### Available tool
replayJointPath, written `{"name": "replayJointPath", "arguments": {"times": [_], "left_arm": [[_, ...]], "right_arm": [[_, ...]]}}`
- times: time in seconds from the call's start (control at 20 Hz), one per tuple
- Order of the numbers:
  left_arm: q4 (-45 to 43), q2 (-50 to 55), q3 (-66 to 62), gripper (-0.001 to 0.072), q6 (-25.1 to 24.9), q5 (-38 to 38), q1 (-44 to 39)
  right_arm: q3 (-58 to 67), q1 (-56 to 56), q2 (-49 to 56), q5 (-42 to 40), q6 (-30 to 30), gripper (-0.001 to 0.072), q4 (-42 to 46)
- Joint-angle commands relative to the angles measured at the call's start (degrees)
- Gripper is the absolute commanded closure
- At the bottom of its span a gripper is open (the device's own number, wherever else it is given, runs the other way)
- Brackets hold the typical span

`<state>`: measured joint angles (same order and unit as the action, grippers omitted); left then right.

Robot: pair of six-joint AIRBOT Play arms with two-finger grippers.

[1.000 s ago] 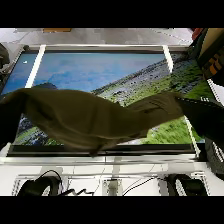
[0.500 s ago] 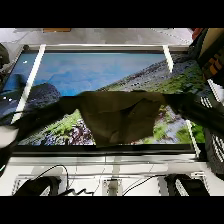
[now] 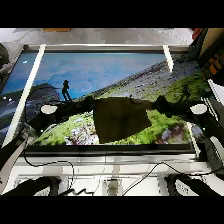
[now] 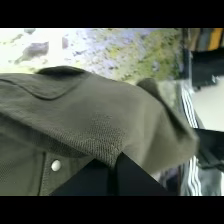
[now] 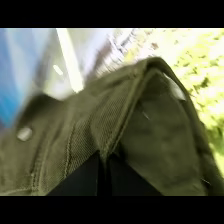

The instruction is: Fold the clothes and pants, and hang the long-sleeved shirts on hangers.

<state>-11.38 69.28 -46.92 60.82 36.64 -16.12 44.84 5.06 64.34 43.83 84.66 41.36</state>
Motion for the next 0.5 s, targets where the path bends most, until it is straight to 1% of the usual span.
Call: {"name": "replayJointPath", "arguments": {"times": [0.0,0.05,0.15,0.2,0.25,0.3,0.35,0.4,0.45], "left_arm": [[-2.5,1.0,-0.7,0.0686,-2.9,15.0,2.9],[-6.7,1.0,-0.7,0.0687,-0.3,19.6,4.1],[-19.6,1.1,-0.5,0.0686,8.8,27.3,5.6],[-25.6,1.2,-0.2,0.0686,11.9,29.3,5.3],[-29.5,1.3,0.7,0.0685,13.9,29.6,4.7],[-30.1,1.4,2.1,0.0685,14.3,28.9,4.0],[-28.9,1.4,3.2,0.0668,14.2,28.0,3.4],[-28.0,1.4,4.0,0.0488,14.1,26.7,2.5],[-28.0,1.7,4.1,0.0169,13.0,25.6,1.6]], "right_arm": [[1.6,0.1,1.9,12.3,-4.9,0.0675,10.4],[2.0,0.1,1.9,16.1,-4.9,0.0675,14.9],[2.0,0.1,1.9,21.2,-4.9,0.0675,21.7],[1.9,0.1,1.9,22.3,-4.8,0.0675,23.1],[1.7,0.1,1.9,22.6,-4.9,0.0674,23.3],[1.6,-0.1,2.0,21.9,-4.9,0.0671,23.2],[1.7,-0.1,2.0,19.9,-4.9,0.0606,23.3],[1.7,-0.1,2.0,17.5,-4.9,0.0424,23.4],[1.7,-0.1,2.0,14.4,-4.9,0.0189,23.5]]}}
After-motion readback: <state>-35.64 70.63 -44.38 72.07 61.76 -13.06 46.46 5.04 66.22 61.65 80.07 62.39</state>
